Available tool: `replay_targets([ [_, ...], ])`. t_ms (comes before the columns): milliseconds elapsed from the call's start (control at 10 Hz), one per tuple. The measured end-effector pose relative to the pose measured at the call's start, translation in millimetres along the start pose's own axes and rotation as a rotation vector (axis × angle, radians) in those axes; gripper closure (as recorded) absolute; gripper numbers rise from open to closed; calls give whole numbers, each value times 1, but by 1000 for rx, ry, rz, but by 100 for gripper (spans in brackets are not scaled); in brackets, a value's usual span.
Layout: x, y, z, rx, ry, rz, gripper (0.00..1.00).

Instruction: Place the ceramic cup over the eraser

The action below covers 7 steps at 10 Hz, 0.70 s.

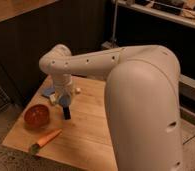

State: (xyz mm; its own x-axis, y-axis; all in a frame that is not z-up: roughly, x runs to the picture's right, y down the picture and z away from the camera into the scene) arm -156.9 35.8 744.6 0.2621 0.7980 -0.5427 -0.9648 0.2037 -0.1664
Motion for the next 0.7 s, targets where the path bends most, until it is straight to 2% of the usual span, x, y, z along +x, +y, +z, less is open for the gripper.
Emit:
replay_targets([
  [700,7,6,17,-2,40,-16,100],
])
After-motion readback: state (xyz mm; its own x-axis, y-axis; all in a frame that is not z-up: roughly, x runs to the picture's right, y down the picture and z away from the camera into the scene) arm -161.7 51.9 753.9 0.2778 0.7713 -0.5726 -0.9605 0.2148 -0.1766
